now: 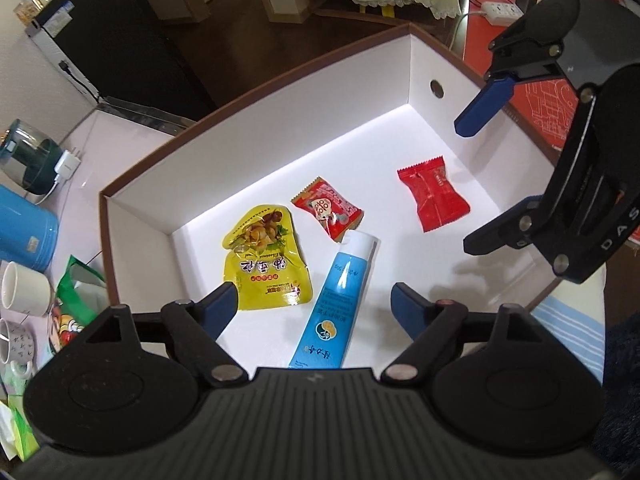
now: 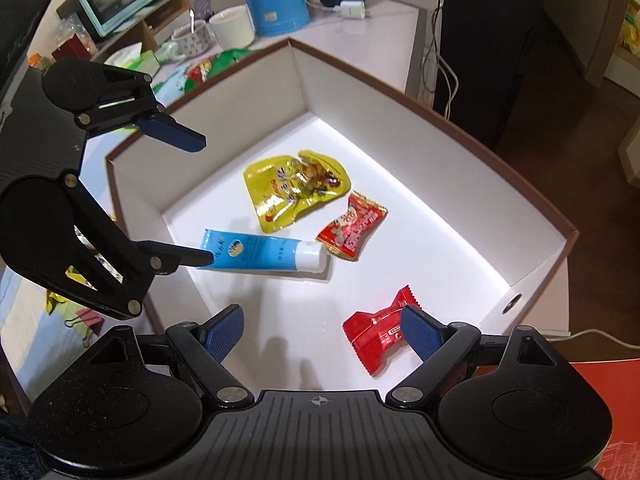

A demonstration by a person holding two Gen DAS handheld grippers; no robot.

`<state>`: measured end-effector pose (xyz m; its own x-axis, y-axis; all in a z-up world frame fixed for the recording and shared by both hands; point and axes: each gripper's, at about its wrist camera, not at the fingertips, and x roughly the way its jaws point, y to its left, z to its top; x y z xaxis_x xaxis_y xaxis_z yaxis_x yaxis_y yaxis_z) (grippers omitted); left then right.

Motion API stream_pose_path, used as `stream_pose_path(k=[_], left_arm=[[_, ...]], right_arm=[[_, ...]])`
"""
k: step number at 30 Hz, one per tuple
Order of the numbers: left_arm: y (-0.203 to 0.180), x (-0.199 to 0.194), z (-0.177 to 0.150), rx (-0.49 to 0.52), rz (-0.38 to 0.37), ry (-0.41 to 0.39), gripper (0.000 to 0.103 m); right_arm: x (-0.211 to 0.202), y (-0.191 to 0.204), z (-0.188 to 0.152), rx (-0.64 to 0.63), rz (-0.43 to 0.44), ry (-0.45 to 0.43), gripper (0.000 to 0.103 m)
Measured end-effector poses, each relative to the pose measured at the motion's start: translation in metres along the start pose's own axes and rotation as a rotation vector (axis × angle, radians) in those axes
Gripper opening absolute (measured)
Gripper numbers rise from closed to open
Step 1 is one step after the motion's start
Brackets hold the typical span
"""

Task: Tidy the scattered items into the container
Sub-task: 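Open the left gripper to release the blue tube, then raise both tools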

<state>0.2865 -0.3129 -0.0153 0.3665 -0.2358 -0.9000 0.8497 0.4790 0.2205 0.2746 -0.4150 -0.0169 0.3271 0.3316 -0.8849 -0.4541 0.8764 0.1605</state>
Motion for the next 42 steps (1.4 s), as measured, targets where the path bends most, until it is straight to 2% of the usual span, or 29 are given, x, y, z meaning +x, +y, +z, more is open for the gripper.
stream_pose_path(k=[8,12,14,15,16,24,28,36,42], left_arm=[[-0.009,-0.03,-0.008,-0.045,0.045,-0.042,0.087],[-0.015,-0.043,-0.014,-0.062,0.059,-0.058,0.088],[-0.018,-0.05,-0.017,-0.066,0.061,-0.066,0.088],[-0.02,-0.053,-0.019,-0.067,0.062,-0.069,0.088],[-0.022,-0.055,-0.02,-0.068,0.062,-0.072,0.089],[-0.036,-0.074,-0.032,-0.094,0.085,-0.091,0.091],[-0.043,-0.08,-0.038,-0.118,0.096,-0.097,0.095],[-0.051,-0.087,-0.05,-0.197,0.109,-0.093,0.095],[-0.058,-0.091,-0.057,-0.205,0.1,-0.09,0.096]], right_arm=[[-0.031,0.014,-0.01,0.015,-0.035,-0.07,0.088],[-0.042,0.02,-0.019,0.065,-0.047,-0.104,0.088],[-0.047,0.024,-0.023,0.085,-0.059,-0.119,0.093],[-0.05,0.026,-0.026,0.094,-0.064,-0.126,0.102],[-0.053,0.028,-0.028,0.101,-0.071,-0.14,0.103],[-0.071,0.043,-0.042,0.119,-0.093,-0.176,0.103],[-0.075,0.047,-0.049,0.116,-0.104,-0.198,0.103],[-0.077,0.046,-0.056,0.121,-0.119,-0.261,0.103],[-0.081,0.05,-0.061,0.148,-0.149,-0.282,0.103]])
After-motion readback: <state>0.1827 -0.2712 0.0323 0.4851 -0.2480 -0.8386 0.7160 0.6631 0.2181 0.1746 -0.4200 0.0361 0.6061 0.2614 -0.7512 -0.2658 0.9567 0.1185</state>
